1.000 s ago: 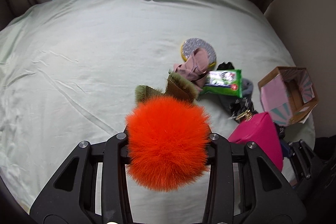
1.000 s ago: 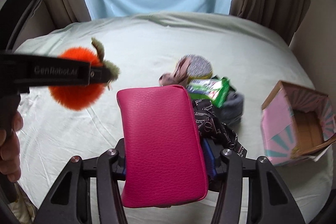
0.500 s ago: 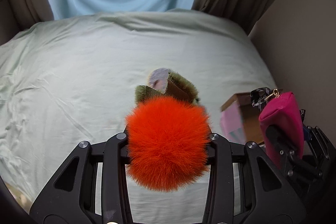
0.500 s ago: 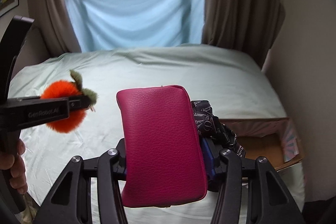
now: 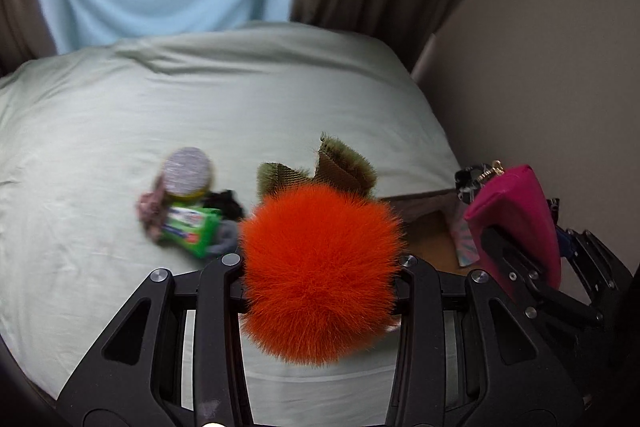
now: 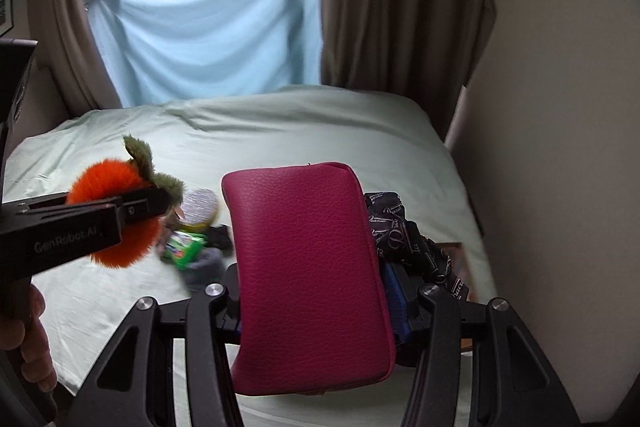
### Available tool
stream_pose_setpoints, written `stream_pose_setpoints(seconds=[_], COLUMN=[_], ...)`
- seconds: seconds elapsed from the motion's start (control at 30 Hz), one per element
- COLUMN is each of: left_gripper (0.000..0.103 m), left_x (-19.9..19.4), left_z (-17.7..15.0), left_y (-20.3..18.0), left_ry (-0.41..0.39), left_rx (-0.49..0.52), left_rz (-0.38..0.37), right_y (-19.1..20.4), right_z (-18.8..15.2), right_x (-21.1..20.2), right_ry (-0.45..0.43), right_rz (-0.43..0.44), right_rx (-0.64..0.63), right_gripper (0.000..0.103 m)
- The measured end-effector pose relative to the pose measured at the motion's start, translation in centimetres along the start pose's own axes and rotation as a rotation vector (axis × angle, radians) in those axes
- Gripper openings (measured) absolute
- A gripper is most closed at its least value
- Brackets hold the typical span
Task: Organize soft objects
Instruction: 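Carry the pompom and pink pouch over the cardboard box with both tools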
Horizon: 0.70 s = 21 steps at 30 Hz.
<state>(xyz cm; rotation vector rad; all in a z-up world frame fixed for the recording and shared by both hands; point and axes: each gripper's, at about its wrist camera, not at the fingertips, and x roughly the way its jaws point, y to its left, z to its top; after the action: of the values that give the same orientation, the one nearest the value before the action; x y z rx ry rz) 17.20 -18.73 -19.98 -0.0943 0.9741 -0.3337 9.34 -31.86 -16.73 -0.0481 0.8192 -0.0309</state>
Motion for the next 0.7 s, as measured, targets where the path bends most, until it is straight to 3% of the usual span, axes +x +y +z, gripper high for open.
stream_pose_setpoints(seconds=[0.37,0.7], left_gripper=[0.034,0.034], left_x=[11.3,21.2], left_z=[-1.8,-3.2], left_y=[-8.5,-9.6], left_ry=[0.191,0.352], left_rx=[0.060,0.105], left_rz=[-0.020,0.041], right_y=[-9.8,-13.7], right_z=[-2.6,-4.5], right_x=[7.3,15.7], right_ry=[0.194,0.342], right_rz=[-0.046,0.009], right_rx=[0.149,0.280], right_gripper=[0.048,0.048])
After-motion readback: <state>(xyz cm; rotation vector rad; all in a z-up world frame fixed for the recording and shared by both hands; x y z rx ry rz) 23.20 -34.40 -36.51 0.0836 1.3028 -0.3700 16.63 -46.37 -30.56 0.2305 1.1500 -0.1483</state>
